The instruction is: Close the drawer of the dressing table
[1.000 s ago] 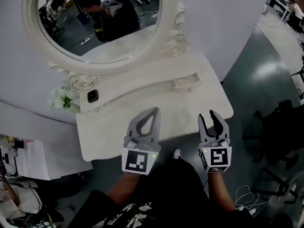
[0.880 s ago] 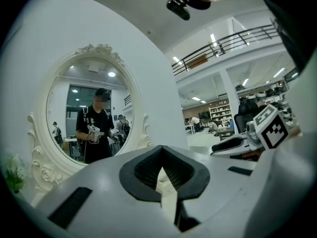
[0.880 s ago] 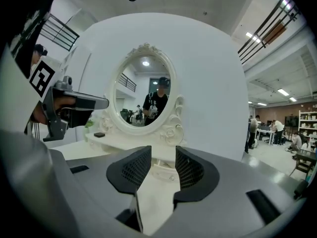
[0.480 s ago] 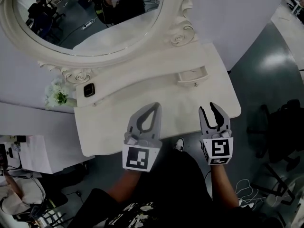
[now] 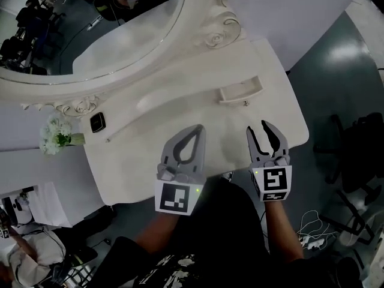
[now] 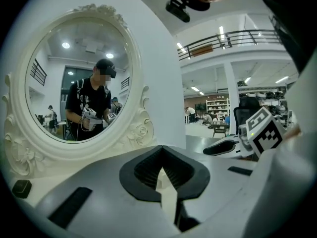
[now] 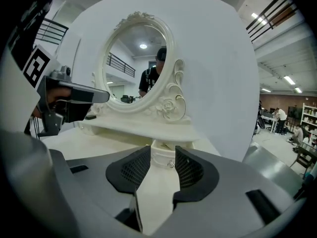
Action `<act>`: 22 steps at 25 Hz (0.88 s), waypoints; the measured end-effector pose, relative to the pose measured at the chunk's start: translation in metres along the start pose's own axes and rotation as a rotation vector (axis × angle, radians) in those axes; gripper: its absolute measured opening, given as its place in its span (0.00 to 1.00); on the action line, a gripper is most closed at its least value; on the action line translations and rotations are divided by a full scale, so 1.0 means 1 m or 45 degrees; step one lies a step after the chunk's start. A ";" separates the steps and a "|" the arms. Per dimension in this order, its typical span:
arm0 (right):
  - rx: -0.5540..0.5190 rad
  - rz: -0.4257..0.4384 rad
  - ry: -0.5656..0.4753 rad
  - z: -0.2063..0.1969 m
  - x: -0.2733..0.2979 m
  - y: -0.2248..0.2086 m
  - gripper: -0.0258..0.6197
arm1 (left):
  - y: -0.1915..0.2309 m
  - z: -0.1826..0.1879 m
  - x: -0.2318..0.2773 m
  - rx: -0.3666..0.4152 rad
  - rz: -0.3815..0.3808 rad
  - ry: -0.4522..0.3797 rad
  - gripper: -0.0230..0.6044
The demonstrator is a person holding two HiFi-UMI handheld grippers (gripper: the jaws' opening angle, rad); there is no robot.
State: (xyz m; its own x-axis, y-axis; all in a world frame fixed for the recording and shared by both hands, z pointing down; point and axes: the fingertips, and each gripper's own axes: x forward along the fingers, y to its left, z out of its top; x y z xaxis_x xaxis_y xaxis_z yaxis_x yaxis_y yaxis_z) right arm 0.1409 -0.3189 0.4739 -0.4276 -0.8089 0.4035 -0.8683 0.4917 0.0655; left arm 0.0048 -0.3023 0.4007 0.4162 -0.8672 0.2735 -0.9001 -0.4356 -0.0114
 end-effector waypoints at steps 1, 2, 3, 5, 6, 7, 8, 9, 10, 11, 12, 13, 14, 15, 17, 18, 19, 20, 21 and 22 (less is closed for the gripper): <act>0.000 0.000 0.008 -0.003 0.005 -0.001 0.26 | 0.000 -0.005 0.004 -0.006 -0.007 0.015 0.04; 0.001 0.000 0.014 -0.006 0.010 -0.002 0.26 | 0.001 -0.009 0.008 -0.010 -0.017 0.028 0.04; 0.001 0.000 0.020 -0.008 0.015 -0.003 0.26 | 0.001 -0.012 0.013 -0.011 -0.028 0.035 0.04; -0.003 0.000 0.036 -0.014 0.023 -0.005 0.27 | 0.000 -0.016 0.021 -0.011 -0.050 0.038 0.04; -0.003 0.000 0.046 -0.016 0.026 -0.006 0.27 | 0.000 -0.018 0.024 -0.010 -0.058 0.044 0.04; -0.001 0.000 0.053 -0.019 0.030 -0.006 0.27 | 0.000 -0.021 0.027 -0.010 -0.065 0.054 0.04; 0.003 0.001 0.060 -0.021 0.035 -0.007 0.27 | 0.001 -0.023 0.030 -0.011 -0.071 0.066 0.04; 0.007 0.002 0.067 -0.023 0.039 -0.007 0.27 | 0.001 -0.025 0.033 -0.011 -0.077 0.076 0.04; 0.009 0.003 0.074 -0.026 0.044 -0.007 0.27 | 0.002 -0.027 0.036 -0.011 -0.084 0.083 0.04; 0.011 0.004 0.083 -0.029 0.048 -0.008 0.27 | 0.002 -0.029 0.040 -0.010 -0.091 0.088 0.04; 0.013 0.005 0.095 -0.034 0.052 -0.008 0.27 | 0.001 -0.031 0.043 -0.009 -0.098 0.093 0.04; 0.016 0.005 0.109 -0.039 0.056 -0.009 0.27 | 0.001 -0.033 0.045 -0.008 -0.105 0.100 0.04; 0.022 0.004 0.124 -0.044 0.060 -0.010 0.27 | 0.001 -0.035 0.047 -0.006 -0.112 0.109 0.04; 0.030 0.003 0.137 -0.049 0.064 -0.011 0.27 | 0.002 -0.037 0.049 -0.004 -0.119 0.120 0.04; 0.063 0.005 0.158 -0.057 0.073 -0.013 0.27 | 0.004 -0.043 0.053 0.003 -0.131 0.144 0.04; 0.084 0.009 0.165 -0.060 0.078 -0.013 0.27 | 0.005 -0.045 0.056 0.008 -0.137 0.154 0.04; 0.099 0.012 0.172 -0.063 0.083 -0.014 0.27 | 0.005 -0.048 0.058 0.015 -0.146 0.162 0.04; 0.106 0.013 0.178 -0.065 0.087 -0.015 0.27 | 0.004 -0.049 0.061 0.022 -0.156 0.167 0.04; 0.108 0.014 0.184 -0.066 0.090 -0.015 0.27 | 0.003 -0.051 0.063 0.025 -0.167 0.170 0.04; 0.108 0.012 0.190 -0.068 0.092 -0.016 0.27 | 0.002 -0.052 0.065 0.025 -0.175 0.175 0.04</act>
State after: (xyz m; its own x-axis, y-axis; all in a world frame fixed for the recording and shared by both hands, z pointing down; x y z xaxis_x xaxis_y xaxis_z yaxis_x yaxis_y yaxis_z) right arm 0.1324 -0.3793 0.5719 -0.3995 -0.7443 0.5351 -0.8852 0.4650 -0.0140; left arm 0.0236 -0.3465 0.4687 0.5126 -0.7585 0.4024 -0.8326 -0.5536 0.0172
